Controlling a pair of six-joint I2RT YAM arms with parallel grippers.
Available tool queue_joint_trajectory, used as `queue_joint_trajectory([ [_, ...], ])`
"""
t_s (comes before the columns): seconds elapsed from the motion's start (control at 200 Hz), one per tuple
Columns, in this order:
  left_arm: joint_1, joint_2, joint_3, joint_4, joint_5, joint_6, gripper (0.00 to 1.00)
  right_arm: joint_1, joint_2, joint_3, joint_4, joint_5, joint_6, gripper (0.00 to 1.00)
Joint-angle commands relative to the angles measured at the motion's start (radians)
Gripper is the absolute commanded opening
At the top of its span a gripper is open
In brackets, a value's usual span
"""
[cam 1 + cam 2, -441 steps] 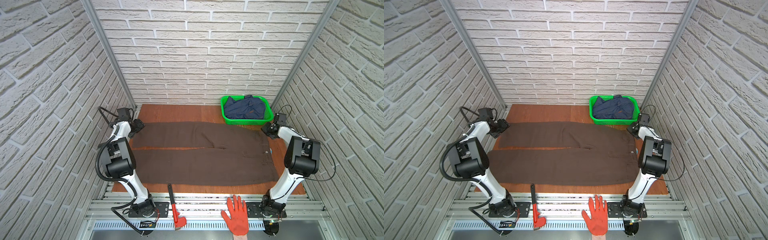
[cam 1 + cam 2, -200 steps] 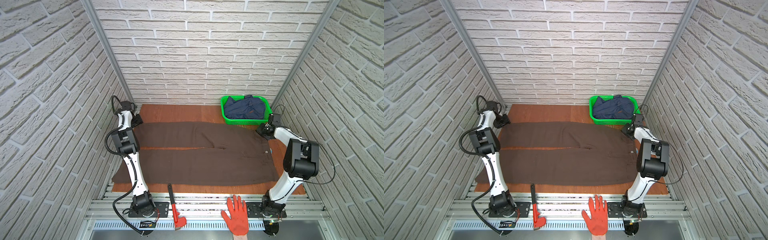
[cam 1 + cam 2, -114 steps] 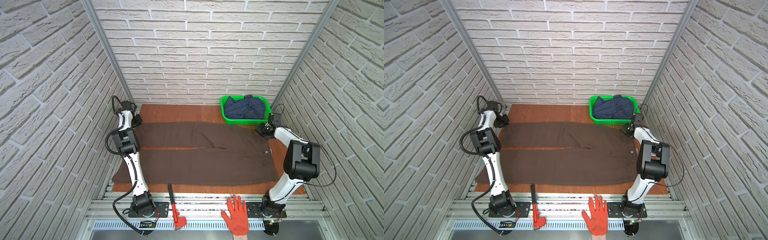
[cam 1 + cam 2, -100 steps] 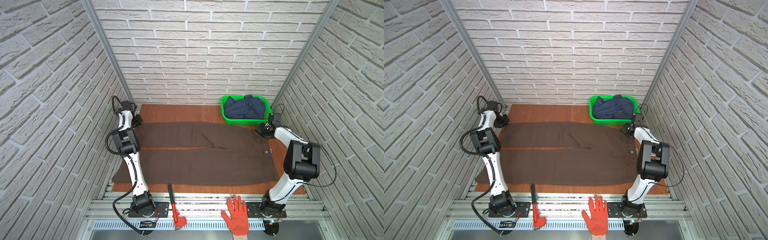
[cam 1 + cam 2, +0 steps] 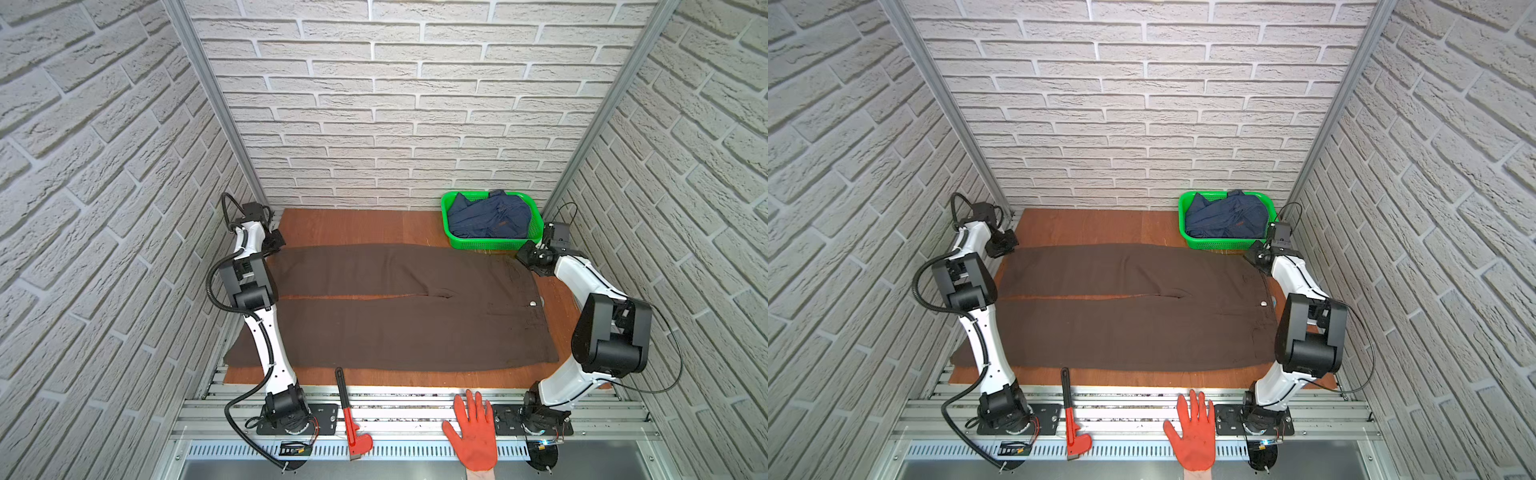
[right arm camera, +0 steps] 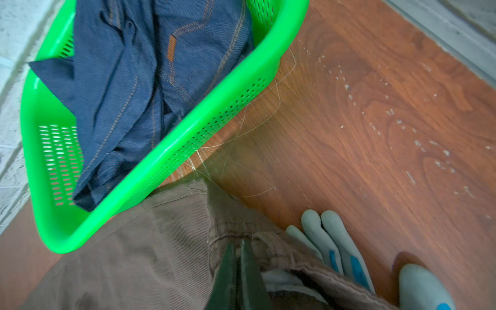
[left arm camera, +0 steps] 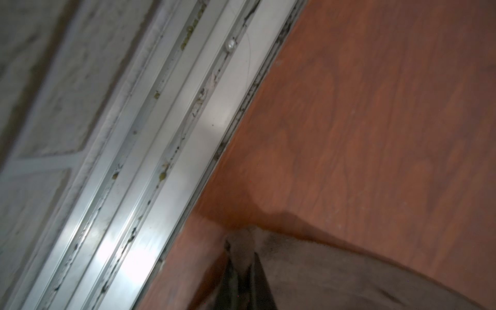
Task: Fold and stack the trousers
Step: Fold the trousers at the center of the table.
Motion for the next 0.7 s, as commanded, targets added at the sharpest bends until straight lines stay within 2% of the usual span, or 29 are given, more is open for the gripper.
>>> queue_joint_trajectory([
  [0.0, 0.019, -0.190, -0.080, 0.151, -0.023, -0.039, 0.00, 0.007, -0.081, 0.007, -0.021, -0.002, -0.005, 0.06],
  [0.355, 0.106, -0.522, -0.372, 0.297, 0.011, -0.119, 0.00, -0.040, -0.299, -0.021, -0.125, 0.035, -0.028, 0.05],
  [0.52, 0.165, -0.623, -0.517, 0.355, 0.060, -0.154, 0.00, -0.077, -0.359, -0.092, -0.127, 0.053, -0.020, 0.06],
  [0.69, 0.185, -0.665, -0.568, 0.351, 0.087, -0.143, 0.00, -0.103, -0.370, -0.102, -0.132, 0.058, -0.011, 0.05],
])
